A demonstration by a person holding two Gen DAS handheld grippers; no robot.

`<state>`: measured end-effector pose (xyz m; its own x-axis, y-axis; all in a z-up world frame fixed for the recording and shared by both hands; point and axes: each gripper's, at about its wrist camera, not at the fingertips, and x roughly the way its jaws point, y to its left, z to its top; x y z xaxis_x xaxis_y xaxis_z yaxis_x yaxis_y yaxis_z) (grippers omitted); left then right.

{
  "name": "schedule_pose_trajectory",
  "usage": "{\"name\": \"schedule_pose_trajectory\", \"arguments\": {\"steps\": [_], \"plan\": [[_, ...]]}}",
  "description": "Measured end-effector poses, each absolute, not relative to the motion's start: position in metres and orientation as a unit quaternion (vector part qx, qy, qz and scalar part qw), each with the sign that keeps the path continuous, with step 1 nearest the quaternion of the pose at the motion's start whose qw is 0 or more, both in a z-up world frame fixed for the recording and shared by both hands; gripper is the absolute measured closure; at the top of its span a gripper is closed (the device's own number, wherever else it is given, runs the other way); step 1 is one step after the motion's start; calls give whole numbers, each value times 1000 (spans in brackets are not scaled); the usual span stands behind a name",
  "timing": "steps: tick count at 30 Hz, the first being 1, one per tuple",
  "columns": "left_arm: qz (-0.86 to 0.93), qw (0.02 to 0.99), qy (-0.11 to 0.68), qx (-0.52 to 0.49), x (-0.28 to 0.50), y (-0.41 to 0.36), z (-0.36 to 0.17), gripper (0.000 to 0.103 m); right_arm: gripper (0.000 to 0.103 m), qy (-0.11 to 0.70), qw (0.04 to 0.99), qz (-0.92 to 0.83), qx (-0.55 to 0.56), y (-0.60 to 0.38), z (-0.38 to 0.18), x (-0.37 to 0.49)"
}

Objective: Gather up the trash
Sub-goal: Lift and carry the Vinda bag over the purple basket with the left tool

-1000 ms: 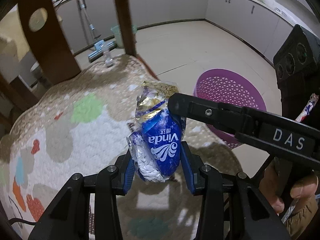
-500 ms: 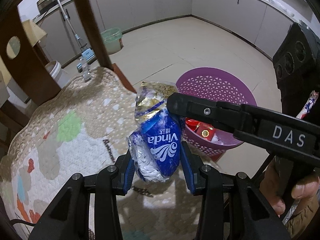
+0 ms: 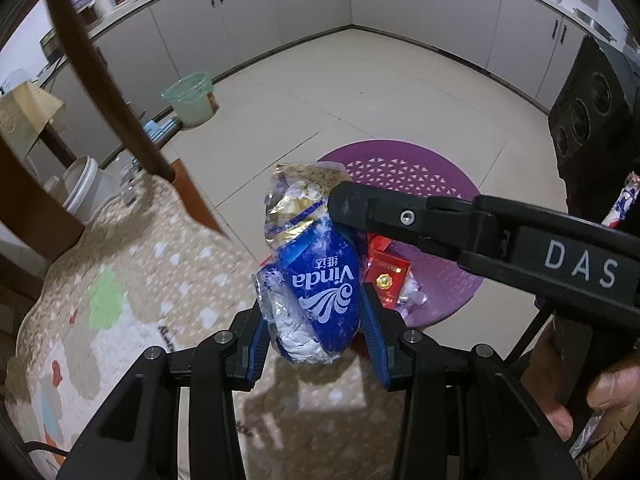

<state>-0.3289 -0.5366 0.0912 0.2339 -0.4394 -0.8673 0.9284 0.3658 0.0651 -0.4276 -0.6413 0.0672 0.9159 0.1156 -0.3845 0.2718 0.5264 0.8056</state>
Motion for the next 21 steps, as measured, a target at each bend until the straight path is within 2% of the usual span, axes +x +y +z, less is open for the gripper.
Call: {"name": "schedule_pose_trajectory", "arguments": {"steps": [21], "plan": [[-507,692,385,340,-346,-590,75,62,87,177,836,-110,508,-680,58,-460]]}}
